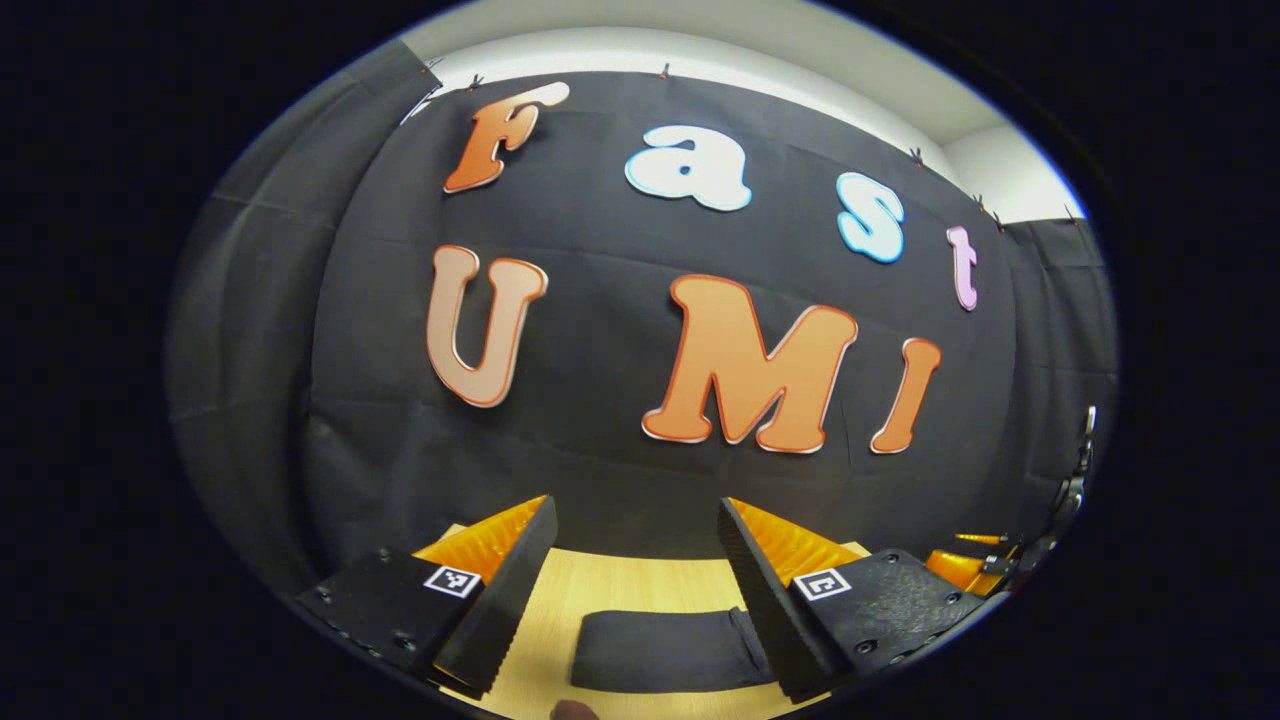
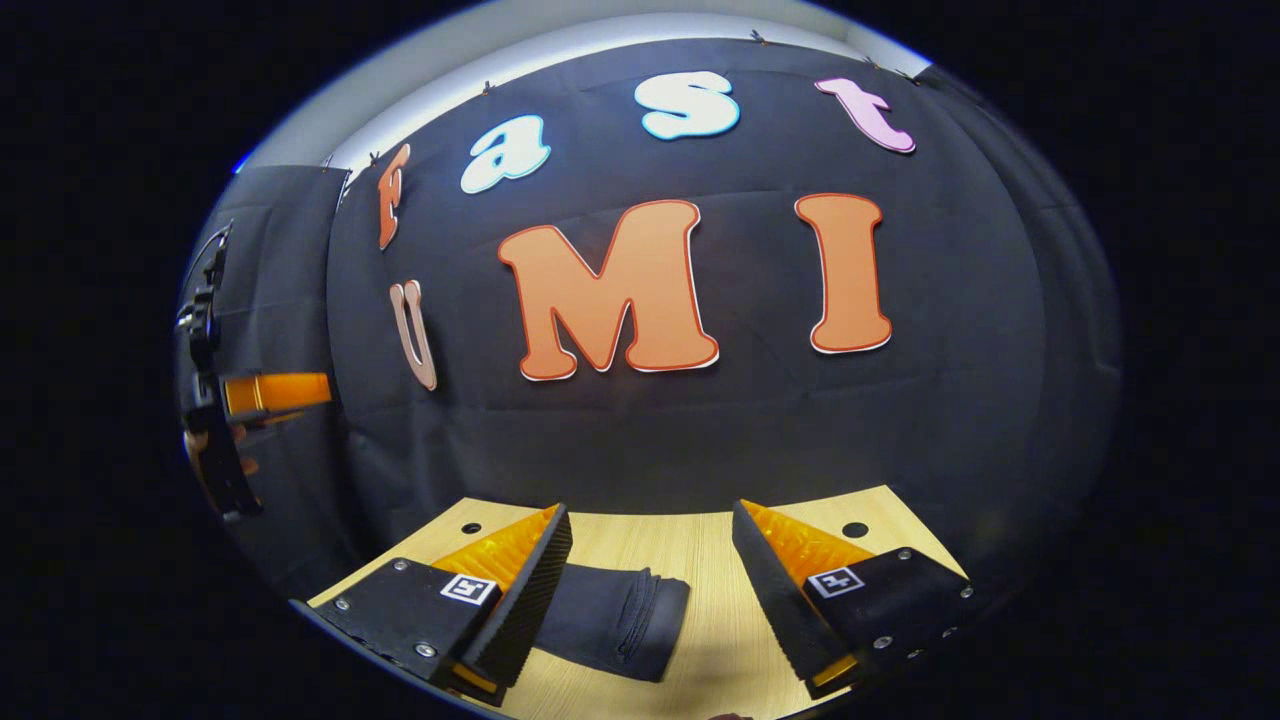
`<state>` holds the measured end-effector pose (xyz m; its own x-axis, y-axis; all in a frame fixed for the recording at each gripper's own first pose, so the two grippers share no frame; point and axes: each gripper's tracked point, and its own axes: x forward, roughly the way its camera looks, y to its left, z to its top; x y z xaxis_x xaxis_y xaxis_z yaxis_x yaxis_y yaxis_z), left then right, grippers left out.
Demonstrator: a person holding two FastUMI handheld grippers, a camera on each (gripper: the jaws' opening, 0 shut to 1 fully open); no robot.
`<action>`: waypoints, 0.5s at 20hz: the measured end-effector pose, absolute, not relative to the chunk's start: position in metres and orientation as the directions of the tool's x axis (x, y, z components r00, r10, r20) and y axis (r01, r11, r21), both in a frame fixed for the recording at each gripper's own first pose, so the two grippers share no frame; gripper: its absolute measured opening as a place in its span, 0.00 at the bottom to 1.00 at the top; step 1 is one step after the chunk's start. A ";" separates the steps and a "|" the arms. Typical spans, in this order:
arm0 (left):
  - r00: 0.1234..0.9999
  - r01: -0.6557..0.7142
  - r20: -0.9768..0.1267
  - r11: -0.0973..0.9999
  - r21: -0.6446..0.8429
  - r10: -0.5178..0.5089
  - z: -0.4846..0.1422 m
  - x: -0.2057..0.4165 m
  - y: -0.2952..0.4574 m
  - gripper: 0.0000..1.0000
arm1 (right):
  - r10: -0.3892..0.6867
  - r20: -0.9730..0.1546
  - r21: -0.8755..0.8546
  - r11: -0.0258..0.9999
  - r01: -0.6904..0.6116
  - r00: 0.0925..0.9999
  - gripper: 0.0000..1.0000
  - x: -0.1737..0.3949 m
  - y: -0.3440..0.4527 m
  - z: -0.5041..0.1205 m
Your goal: Grasp the waist and the cuffs of the jeans and fold them to make the two legs overlap; first hold the waist and fold one-third of the jeans toward the cuffs, then hold the cuffs and fold the remaining one-third in the same direction to finish folding.
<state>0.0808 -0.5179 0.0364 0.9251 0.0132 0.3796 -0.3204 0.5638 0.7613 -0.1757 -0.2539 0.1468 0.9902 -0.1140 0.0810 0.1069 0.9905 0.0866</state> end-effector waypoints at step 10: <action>0.893 -0.378 0.450 0.572 0.728 0.017 0.118 0.005 -0.522 0.98 | -0.223 0.091 0.137 0.968 0.210 0.971 0.97 -0.211 -0.272 0.147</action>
<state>0.0052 -0.5216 0.1178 0.8929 0.0168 0.4499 -0.3778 0.5716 0.7284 -0.2111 -0.2721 0.1474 0.9705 -0.2231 0.0910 0.2096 0.9681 0.1373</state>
